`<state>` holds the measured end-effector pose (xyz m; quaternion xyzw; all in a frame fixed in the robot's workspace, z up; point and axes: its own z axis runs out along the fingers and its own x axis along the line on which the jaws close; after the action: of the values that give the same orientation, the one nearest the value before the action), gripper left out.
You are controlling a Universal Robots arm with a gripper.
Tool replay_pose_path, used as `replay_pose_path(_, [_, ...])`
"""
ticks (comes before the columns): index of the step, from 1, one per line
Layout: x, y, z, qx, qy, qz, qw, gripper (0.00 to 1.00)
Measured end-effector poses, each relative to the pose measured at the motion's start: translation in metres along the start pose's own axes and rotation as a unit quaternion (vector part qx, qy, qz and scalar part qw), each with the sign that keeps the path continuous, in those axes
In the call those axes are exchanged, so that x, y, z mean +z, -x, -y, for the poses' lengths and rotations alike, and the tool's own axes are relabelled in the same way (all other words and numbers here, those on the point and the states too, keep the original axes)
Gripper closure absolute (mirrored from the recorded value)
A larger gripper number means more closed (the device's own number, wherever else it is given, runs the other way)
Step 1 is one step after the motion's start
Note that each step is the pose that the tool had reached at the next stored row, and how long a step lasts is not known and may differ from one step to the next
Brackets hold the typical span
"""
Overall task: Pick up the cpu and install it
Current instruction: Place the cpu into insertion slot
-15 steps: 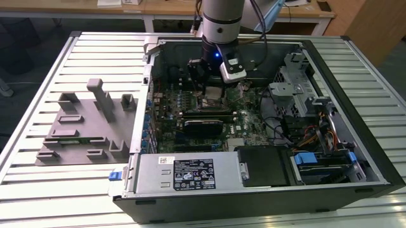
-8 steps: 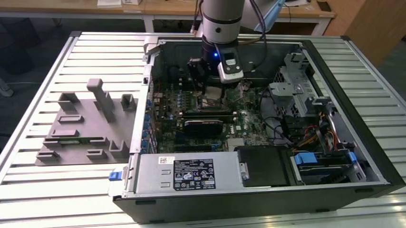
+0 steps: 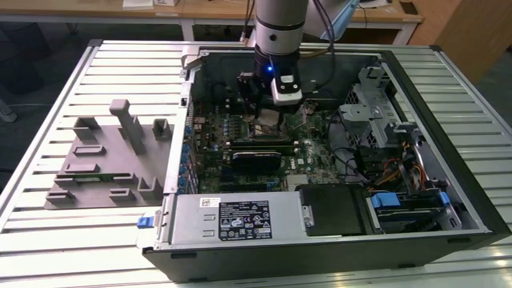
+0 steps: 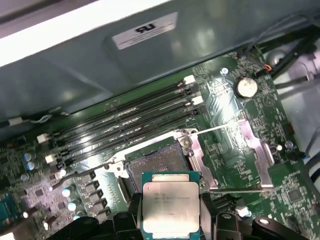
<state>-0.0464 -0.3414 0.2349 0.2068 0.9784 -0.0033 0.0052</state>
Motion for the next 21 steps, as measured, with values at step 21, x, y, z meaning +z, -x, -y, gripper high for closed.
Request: replay_pose_path(21, [0.0001,0.0000,0.0000,0.156,-0.0018,-0.0007,0.9878,0.46])
